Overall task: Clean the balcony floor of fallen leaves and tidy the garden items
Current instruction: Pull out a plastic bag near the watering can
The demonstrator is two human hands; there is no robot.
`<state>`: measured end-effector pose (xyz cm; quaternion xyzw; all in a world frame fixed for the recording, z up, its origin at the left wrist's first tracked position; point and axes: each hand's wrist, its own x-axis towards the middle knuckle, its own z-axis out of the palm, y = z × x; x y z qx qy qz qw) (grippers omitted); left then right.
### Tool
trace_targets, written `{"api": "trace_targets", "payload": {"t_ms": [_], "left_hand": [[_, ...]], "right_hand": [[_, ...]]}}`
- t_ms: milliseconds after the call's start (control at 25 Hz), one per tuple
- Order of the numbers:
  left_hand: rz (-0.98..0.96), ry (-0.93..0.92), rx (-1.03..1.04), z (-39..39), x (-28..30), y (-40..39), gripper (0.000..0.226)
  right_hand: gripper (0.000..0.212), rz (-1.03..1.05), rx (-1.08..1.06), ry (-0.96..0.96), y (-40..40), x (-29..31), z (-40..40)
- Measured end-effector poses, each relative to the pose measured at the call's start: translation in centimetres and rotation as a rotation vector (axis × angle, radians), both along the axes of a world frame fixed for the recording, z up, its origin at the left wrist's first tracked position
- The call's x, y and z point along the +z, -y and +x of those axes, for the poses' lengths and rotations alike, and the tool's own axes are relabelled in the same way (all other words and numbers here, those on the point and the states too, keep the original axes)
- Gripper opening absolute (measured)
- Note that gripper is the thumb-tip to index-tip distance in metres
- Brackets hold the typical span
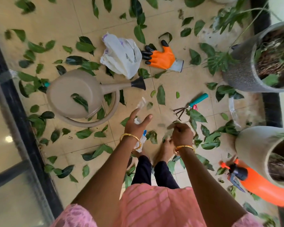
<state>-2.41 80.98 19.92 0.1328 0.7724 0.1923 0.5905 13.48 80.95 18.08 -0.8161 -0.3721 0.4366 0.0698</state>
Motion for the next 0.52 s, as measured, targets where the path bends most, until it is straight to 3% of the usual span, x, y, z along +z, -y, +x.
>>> {"api": "trace_targets", "payload": {"t_ms": [80, 200, 360, 520], "left_hand": [[-0.012, 0.034, -0.125, -0.1, 0.7, -0.5, 0.055], [-0.133, 0.105, -0.125, -0.1, 1.0, -0.7, 0.033], [-0.213, 0.208, 0.016, 0.1, 1.1, -0.5, 0.073], [-0.273, 0.233, 0.214, -1.2, 1.4, -1.3, 0.038]], "right_hand": [[0.038, -0.049, 0.079, -0.083, -0.2, 1.1, -1.1], [0.036, -0.112, 0.025, -0.303, -0.7, 1.7, -2.8], [0.016, -0.128, -0.110, -0.384, -1.3, 1.9, -4.9], [0.028, -0.192, -0.088, -0.431, -2.3, 2.9, -5.8]]}}
